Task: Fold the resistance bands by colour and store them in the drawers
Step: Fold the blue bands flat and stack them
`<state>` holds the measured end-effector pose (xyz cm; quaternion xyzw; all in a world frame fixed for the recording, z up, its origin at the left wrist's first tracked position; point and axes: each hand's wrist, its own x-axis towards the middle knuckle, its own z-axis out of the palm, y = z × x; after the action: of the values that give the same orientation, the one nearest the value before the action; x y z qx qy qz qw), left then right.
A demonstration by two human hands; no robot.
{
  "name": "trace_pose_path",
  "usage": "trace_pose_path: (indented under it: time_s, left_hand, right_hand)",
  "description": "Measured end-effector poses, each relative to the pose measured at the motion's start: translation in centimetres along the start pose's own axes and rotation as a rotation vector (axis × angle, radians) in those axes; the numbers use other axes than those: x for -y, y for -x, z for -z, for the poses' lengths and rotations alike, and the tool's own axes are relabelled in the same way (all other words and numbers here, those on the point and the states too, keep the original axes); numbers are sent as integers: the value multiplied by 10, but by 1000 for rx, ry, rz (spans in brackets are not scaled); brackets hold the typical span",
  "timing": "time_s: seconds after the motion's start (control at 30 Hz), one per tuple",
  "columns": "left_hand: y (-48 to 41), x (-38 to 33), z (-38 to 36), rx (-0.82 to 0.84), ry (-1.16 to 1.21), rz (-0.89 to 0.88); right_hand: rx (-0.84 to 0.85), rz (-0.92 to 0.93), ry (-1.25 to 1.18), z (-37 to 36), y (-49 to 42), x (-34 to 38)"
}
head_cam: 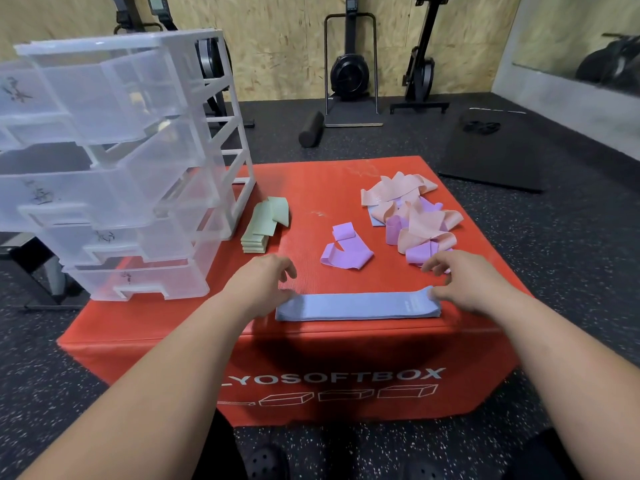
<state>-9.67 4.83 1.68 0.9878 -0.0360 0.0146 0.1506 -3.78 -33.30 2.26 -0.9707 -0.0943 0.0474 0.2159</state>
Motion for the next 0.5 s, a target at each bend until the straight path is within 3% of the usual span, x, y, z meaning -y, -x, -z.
trace_pose_path:
  time_s: [0.1, 0.2, 0.5]
  left_hand:
    - [3, 1, 0, 107, 6, -78]
    - [7, -1, -5, 249, -75, -123]
    - [8, 3, -6, 210, -106, -125]
  right_hand:
    - [40, 121, -30, 7, 3, -2]
    - [185, 191, 123, 1, 6, -3]
    - [196, 200, 200, -13, 5, -6]
